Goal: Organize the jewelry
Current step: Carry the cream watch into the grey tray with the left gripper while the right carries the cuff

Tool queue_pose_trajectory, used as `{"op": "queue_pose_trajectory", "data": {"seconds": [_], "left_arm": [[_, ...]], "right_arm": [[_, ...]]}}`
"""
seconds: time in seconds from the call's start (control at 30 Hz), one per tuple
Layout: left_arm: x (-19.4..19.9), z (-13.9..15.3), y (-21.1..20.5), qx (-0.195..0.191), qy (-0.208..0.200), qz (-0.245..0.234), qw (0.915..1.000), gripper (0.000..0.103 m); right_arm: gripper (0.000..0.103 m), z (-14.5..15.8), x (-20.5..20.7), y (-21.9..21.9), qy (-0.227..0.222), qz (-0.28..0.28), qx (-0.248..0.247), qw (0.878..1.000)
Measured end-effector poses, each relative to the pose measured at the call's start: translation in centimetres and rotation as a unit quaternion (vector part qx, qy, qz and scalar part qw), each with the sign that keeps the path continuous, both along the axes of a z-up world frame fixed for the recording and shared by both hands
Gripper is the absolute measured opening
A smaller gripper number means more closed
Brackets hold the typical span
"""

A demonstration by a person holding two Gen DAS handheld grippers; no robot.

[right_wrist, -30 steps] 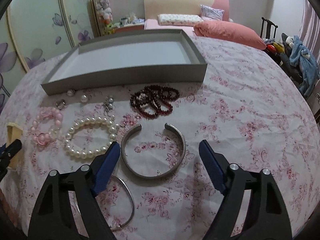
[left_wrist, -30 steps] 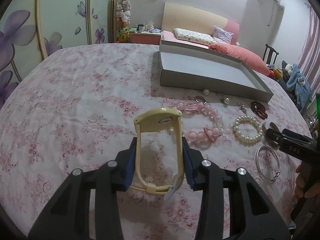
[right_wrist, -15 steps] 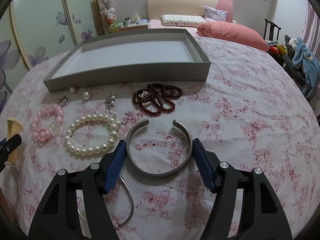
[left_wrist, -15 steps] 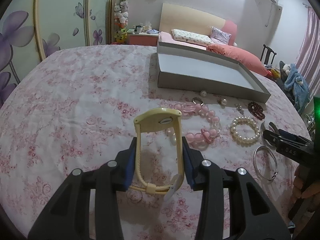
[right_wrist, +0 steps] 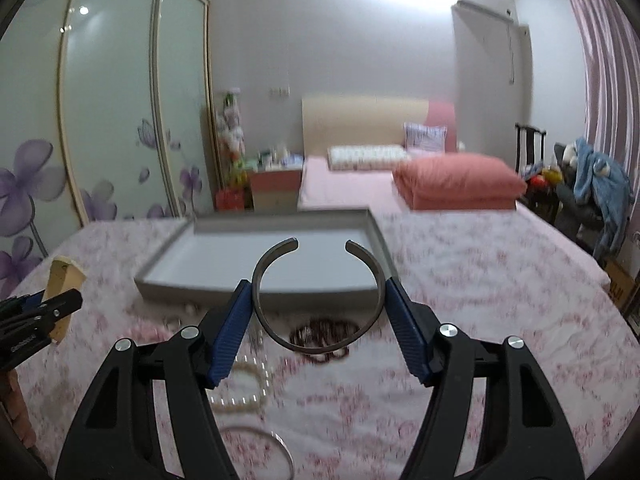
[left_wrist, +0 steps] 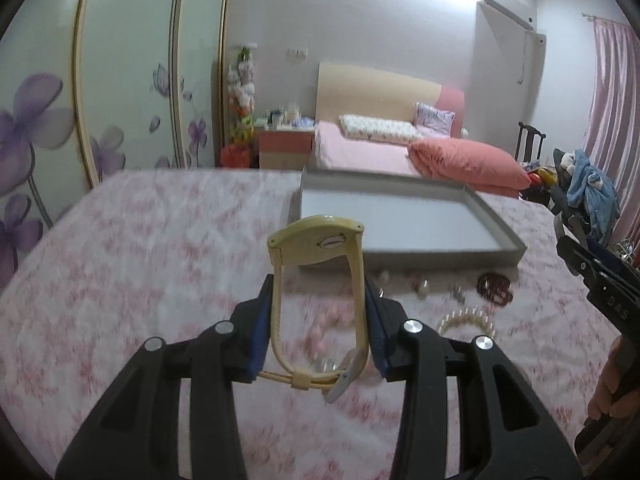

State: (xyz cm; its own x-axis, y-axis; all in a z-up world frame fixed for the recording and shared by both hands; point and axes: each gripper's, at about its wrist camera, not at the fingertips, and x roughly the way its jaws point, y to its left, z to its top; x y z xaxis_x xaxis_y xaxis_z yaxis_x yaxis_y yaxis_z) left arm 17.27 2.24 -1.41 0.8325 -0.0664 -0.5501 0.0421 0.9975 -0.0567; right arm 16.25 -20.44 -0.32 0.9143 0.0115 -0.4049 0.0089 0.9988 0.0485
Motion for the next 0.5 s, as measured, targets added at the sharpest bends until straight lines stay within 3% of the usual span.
{"op": "queue_pose_trajectory", "data": {"seconds": [0.2, 0.5], "left_arm": [[2.6, 2.1, -1.8, 0.014, -0.04, -0.006, 0.9991, 0.041], [9.2, 2.9, -3.9, 0.013, -0.05, -0.012, 0.9986, 0.041]], "right_arm": [[0.067, 1.2, 1.4, -0.2, -0.034, 0.0, 0.004, 0.999], [0.067, 3.0, 5.8, -0.1, -0.066, -0.009, 0.004, 0.998]]}}
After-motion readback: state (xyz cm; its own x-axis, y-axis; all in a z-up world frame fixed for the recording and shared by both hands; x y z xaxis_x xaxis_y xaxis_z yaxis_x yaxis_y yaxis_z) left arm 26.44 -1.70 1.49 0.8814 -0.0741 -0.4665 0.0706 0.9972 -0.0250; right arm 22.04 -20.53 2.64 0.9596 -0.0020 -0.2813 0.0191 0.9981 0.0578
